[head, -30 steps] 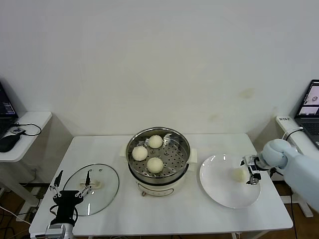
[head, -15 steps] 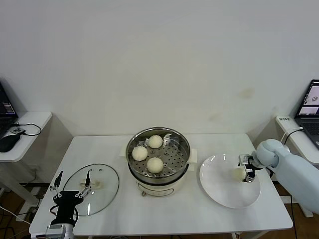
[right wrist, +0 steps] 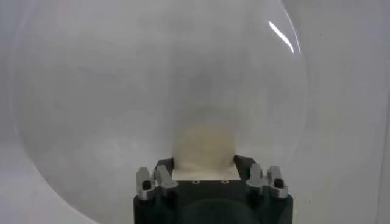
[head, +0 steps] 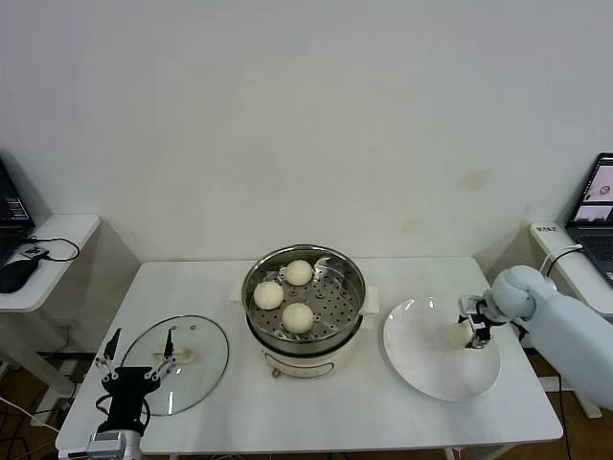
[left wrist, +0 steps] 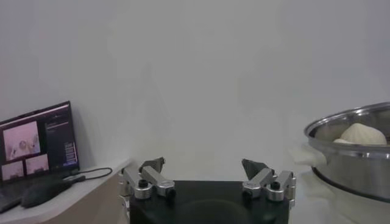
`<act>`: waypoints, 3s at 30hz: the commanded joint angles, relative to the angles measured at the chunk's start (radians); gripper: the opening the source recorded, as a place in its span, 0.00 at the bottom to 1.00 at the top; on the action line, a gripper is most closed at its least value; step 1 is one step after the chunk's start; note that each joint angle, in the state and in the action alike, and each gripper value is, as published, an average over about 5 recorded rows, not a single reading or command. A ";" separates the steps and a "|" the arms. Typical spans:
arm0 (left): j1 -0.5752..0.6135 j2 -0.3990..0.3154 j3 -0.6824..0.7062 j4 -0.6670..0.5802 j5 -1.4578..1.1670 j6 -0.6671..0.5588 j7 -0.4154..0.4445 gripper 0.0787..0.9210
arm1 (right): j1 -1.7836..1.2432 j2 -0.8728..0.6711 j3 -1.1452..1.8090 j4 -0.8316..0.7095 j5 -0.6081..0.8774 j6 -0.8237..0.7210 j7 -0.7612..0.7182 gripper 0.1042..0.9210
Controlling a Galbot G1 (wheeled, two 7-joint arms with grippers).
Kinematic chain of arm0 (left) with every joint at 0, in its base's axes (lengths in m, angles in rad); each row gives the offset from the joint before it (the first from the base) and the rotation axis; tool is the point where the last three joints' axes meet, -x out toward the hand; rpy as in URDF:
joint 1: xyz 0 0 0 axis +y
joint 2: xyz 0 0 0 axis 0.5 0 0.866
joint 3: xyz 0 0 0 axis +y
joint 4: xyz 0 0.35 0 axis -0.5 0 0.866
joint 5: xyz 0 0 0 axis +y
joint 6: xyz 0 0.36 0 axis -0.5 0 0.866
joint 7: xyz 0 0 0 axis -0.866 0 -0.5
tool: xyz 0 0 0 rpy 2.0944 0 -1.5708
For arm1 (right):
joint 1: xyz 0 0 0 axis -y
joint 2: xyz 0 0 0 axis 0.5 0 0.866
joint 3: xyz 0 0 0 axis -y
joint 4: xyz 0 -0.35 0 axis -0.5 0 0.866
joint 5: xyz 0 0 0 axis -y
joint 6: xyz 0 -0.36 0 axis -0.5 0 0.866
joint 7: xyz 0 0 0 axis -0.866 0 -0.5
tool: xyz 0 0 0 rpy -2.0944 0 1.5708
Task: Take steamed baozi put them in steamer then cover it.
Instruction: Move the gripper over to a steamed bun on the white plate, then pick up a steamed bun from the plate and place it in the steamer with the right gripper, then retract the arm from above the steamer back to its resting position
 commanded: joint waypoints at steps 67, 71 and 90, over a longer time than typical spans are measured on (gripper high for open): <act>-0.019 -0.004 -0.022 -0.016 -0.021 -0.003 -0.002 0.88 | 0.655 0.428 -0.739 0.094 0.641 -0.462 0.249 0.62; -0.017 -0.004 -0.023 -0.018 -0.021 -0.003 -0.002 0.88 | 0.648 0.421 -0.726 0.101 0.648 -0.465 0.256 0.62; -0.019 -0.001 -0.025 -0.017 -0.022 -0.001 -0.001 0.88 | 0.439 0.028 -0.408 0.474 0.872 -0.436 0.694 0.88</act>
